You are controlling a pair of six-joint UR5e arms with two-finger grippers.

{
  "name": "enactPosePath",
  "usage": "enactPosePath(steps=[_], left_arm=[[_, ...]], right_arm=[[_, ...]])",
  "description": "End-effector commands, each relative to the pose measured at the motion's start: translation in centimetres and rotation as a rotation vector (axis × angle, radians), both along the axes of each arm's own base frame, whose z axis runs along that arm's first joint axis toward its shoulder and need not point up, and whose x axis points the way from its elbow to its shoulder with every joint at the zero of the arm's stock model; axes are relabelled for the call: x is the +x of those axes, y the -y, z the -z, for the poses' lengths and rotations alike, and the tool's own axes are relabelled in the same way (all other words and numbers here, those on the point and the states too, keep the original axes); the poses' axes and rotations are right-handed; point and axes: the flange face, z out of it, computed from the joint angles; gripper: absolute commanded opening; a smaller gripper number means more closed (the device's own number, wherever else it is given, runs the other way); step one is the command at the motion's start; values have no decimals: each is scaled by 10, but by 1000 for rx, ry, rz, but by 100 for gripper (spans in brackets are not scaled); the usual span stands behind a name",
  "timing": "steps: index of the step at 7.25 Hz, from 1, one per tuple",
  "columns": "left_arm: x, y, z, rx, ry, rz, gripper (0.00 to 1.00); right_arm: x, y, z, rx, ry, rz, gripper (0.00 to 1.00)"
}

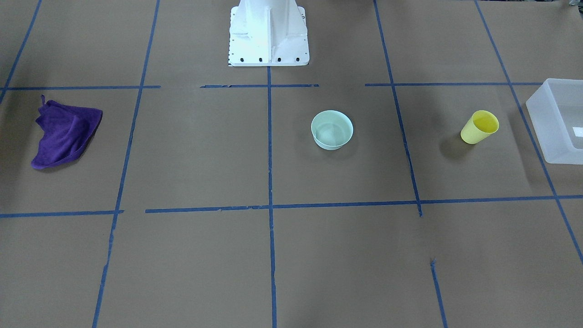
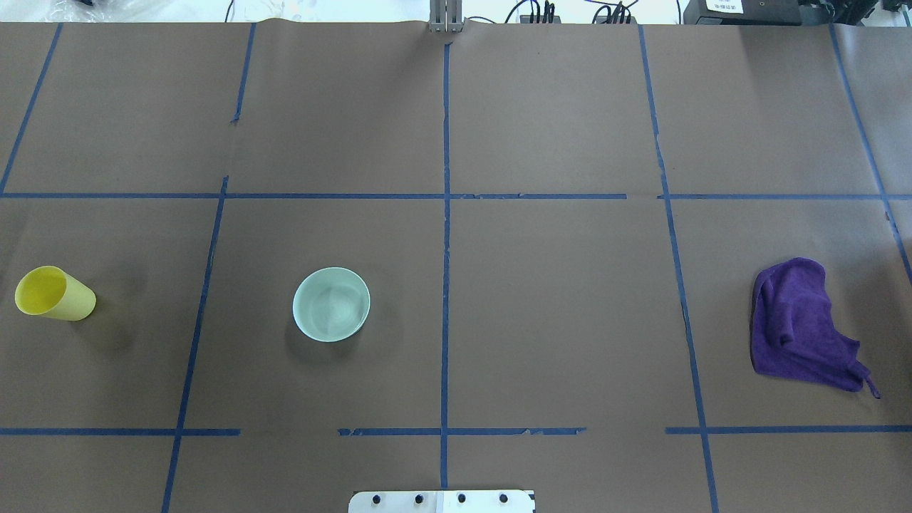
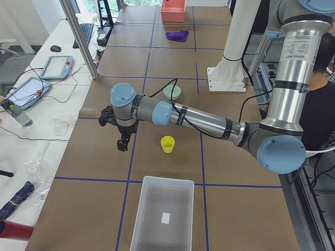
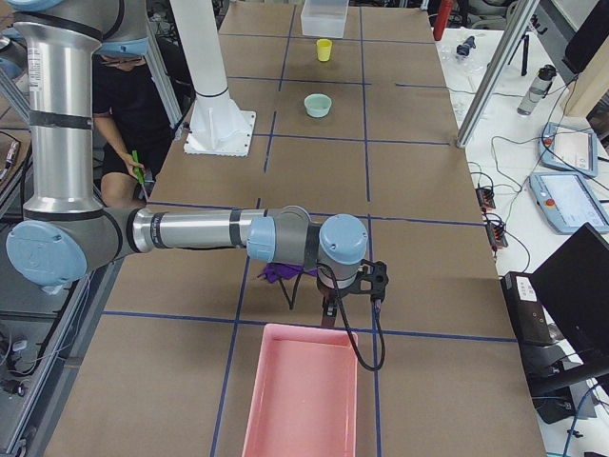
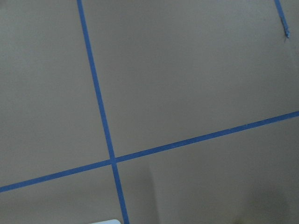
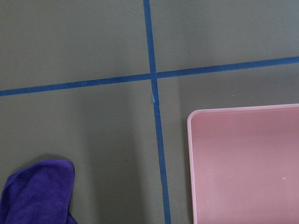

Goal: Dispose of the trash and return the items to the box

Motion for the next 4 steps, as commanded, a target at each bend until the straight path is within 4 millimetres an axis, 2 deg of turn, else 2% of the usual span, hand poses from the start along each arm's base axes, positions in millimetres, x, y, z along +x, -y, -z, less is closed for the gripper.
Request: enactPosePath(steps=[1, 2, 3, 4], left_arm=[[37, -13, -5, -54, 33, 5, 100], [44, -59, -13, -58, 27, 58, 100], [58, -94, -24, -66, -25, 126, 100], [85, -131, -43, -82, -68, 136, 100]], right_arm=[[0, 2, 3, 24, -6, 2, 100], [-1, 4, 3, 17, -9, -1, 100], [-2, 5, 3, 13, -3, -4, 100], [-4, 5, 3, 11, -2, -3, 100]])
